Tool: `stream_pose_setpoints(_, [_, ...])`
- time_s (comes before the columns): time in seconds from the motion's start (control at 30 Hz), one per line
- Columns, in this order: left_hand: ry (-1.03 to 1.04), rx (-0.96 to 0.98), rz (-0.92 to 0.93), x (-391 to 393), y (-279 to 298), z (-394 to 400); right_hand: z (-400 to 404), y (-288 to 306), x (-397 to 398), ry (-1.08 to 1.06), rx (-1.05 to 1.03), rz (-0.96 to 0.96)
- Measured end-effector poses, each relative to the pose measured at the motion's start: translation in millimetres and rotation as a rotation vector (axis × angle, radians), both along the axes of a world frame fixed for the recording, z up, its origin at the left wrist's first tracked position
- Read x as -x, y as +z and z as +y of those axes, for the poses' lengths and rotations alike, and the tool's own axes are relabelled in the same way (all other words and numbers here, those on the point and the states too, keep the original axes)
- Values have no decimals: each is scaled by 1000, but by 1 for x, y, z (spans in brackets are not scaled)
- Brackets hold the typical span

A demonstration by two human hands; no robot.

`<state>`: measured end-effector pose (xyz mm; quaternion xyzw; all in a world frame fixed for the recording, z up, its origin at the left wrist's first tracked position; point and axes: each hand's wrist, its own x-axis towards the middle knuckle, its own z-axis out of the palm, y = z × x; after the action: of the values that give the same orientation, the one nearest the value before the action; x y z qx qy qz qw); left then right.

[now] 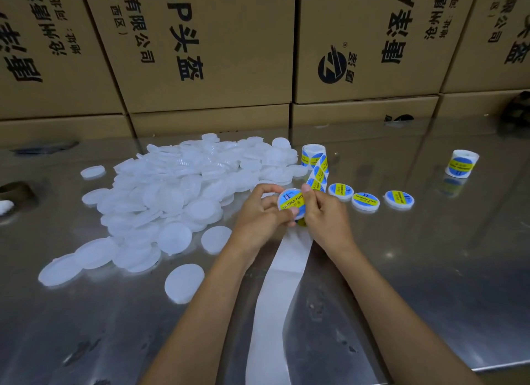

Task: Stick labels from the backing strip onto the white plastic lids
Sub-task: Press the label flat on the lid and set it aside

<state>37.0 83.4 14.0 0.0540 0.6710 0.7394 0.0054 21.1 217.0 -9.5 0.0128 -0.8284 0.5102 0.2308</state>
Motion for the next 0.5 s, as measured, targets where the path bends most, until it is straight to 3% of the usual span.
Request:
stream_pose_setpoints(0.23, [146, -20, 79, 1, 2, -5, -4, 7, -7, 194, 192, -8])
stream_pose_setpoints(0.4, [241, -93, 64, 2, 0, -8, -4, 5, -9, 195, -42, -25])
stream_pose_setpoints(0.5, [262, -103, 44, 2, 0, -8, -4, 6, -8, 219, -79, -52])
